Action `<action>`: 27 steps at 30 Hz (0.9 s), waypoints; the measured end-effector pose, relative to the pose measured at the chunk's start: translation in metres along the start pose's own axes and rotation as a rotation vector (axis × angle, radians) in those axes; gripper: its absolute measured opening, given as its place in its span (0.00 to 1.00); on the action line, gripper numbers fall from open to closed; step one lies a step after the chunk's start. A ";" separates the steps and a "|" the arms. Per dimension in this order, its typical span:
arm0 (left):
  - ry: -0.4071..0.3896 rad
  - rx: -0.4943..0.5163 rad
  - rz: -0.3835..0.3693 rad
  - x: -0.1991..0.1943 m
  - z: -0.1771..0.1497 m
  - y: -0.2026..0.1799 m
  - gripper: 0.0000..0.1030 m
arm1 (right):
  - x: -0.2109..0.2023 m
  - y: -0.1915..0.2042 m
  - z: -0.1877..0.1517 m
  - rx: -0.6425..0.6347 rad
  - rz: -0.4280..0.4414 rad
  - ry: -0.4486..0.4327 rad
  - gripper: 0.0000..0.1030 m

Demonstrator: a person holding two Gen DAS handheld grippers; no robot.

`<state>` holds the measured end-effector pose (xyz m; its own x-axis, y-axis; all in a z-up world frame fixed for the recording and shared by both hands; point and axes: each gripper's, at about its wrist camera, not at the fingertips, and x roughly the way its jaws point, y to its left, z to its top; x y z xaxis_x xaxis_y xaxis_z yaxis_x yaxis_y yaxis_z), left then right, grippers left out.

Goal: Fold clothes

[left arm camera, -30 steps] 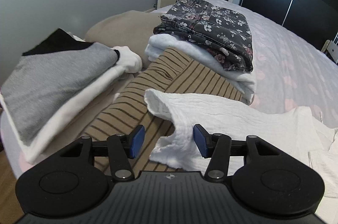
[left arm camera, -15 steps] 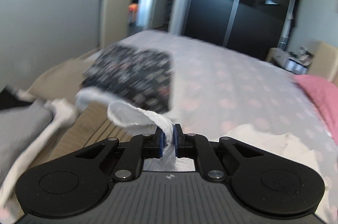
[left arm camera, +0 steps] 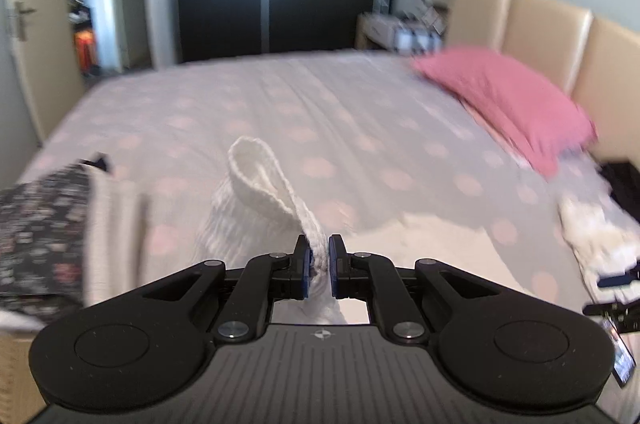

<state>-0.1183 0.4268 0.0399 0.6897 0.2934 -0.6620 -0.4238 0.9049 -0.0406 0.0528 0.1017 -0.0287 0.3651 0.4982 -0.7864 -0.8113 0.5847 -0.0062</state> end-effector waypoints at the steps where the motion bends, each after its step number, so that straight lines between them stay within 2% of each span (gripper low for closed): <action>1: 0.032 0.013 -0.016 0.014 0.000 -0.009 0.07 | 0.000 -0.002 0.001 0.004 0.000 -0.002 0.56; 7: 0.204 0.056 -0.094 0.095 -0.019 -0.053 0.07 | 0.004 -0.004 0.004 0.002 0.003 -0.005 0.57; 10: 0.259 0.055 -0.134 0.120 -0.030 -0.070 0.07 | 0.012 -0.003 0.003 -0.013 0.001 0.012 0.57; 12: 0.291 0.060 -0.155 0.129 -0.034 -0.072 0.11 | 0.018 -0.002 0.003 -0.022 -0.001 0.028 0.57; 13: 0.298 0.062 -0.162 0.130 -0.037 -0.073 0.14 | 0.021 -0.002 0.002 -0.028 -0.002 0.036 0.57; 15: 0.303 0.065 -0.175 0.129 -0.040 -0.071 0.29 | 0.028 -0.002 0.002 -0.041 -0.005 0.052 0.57; 18: 0.290 0.076 -0.179 0.118 -0.044 -0.063 0.44 | 0.036 -0.002 0.000 -0.057 -0.017 0.072 0.57; 22: 0.293 0.078 -0.136 0.099 -0.059 -0.040 0.44 | 0.044 -0.003 -0.003 -0.064 -0.032 0.095 0.57; 27: 0.293 0.061 -0.016 0.068 -0.097 0.005 0.44 | 0.046 -0.003 -0.007 -0.054 -0.061 0.082 0.56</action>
<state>-0.1306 0.4213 -0.0778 0.4937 0.1854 -0.8496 -0.3718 0.9282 -0.0135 0.0691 0.1186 -0.0693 0.3776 0.4073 -0.8316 -0.8128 0.5760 -0.0869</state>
